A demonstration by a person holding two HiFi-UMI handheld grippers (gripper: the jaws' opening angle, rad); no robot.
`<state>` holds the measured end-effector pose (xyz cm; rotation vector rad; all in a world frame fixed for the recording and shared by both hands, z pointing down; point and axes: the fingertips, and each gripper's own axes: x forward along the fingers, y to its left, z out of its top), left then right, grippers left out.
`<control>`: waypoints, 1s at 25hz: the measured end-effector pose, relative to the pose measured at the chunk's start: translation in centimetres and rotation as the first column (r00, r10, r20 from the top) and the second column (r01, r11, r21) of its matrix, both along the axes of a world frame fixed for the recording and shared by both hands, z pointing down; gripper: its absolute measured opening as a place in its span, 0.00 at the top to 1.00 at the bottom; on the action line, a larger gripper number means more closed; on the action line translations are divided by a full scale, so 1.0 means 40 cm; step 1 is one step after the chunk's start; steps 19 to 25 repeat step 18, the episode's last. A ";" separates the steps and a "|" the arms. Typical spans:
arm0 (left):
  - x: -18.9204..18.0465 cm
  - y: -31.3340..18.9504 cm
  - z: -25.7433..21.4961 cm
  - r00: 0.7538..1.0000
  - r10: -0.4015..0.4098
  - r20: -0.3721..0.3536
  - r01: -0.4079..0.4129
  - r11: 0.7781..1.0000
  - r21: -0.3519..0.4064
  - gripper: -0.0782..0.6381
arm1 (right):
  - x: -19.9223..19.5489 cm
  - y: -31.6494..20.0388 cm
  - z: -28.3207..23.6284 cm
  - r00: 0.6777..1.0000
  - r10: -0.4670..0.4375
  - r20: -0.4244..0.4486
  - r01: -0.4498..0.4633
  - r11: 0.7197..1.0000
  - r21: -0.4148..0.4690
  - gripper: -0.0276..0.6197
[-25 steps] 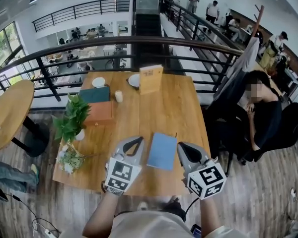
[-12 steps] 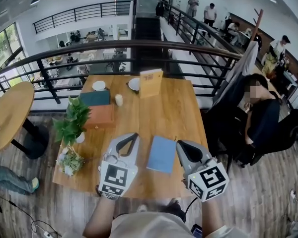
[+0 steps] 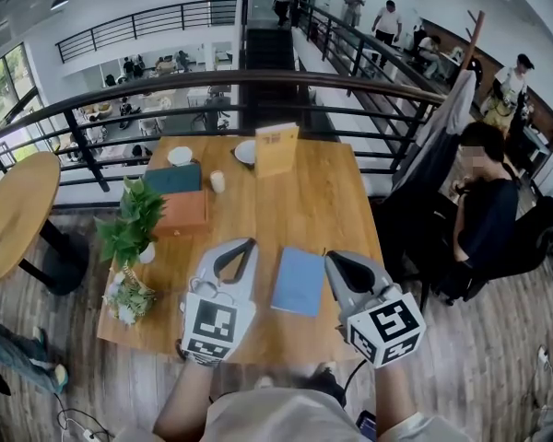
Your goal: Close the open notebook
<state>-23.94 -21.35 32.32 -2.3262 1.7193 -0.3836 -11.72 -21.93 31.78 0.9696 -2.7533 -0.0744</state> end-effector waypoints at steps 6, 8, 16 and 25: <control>0.003 0.001 -0.002 1.000 0.013 -0.002 -0.013 1.000 0.004 0.88 | 0.000 -0.001 0.008 1.000 0.006 0.000 -0.006 1.000 -0.004 0.96; 0.004 0.000 0.000 1.000 0.017 -0.002 -0.017 1.000 0.004 0.88 | -0.002 -0.001 0.011 1.000 0.004 0.002 -0.004 1.000 -0.004 0.96; 0.021 0.001 0.009 1.000 0.030 0.001 -0.030 1.000 -0.010 0.88 | 0.011 0.006 0.021 1.000 0.002 0.000 -0.002 1.000 -0.020 0.96; 0.023 -0.001 0.011 0.999 0.032 0.001 -0.032 0.999 -0.012 0.88 | 0.012 0.004 0.026 1.000 0.003 -0.002 -0.003 1.000 -0.022 0.96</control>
